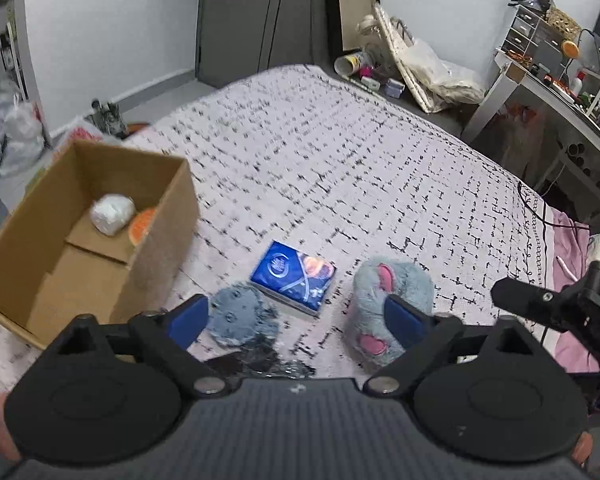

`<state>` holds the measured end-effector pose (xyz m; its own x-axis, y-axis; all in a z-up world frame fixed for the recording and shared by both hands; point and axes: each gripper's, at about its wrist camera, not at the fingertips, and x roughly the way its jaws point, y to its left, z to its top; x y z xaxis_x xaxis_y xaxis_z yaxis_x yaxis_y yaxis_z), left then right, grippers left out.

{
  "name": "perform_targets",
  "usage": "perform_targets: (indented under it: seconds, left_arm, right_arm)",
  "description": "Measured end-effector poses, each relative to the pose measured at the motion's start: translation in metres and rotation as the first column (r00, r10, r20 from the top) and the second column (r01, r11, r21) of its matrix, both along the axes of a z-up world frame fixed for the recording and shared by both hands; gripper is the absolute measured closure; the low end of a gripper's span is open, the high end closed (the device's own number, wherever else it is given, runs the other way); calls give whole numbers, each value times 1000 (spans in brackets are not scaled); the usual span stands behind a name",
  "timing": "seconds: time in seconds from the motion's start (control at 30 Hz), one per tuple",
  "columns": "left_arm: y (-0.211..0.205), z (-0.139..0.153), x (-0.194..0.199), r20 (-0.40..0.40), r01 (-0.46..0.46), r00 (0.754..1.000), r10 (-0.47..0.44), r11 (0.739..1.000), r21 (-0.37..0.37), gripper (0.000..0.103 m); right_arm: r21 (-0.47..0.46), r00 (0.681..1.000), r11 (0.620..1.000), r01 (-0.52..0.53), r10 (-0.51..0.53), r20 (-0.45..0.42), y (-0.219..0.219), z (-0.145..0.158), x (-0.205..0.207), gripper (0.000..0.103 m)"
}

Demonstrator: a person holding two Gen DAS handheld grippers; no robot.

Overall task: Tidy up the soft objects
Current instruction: 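Move the right tool to the grey plush slipper and grasp it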

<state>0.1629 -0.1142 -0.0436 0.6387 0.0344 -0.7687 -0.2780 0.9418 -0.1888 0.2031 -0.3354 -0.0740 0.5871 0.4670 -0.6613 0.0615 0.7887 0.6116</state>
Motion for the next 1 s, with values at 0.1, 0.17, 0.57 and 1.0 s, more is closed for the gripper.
perform_targets:
  seconds: [0.1, 0.17, 0.57, 1.0]
  left_arm:
    - [-1, -10, 10, -23, -9, 1000, 8, 999, -45, 32]
    - [-4, -15, 15, -28, -12, 1000, 11, 998, -54, 36]
    - [-12, -43, 38, -64, -40, 997, 30, 987, -154, 61]
    - [-6, -49, 62, -49, -78, 996, 69, 969, -232, 64]
  right_arm:
    - [11, 1000, 1000, 4, -4, -21, -2, -6, 6, 19]
    - [14, 1000, 1000, 1, -1, -27, -2, -9, 9, 25]
    - [99, 994, 995, -10, 20, -107, -2, -39, 31, 52]
    - [127, 993, 992, 1, 14, -120, 0, -48, 42, 54]
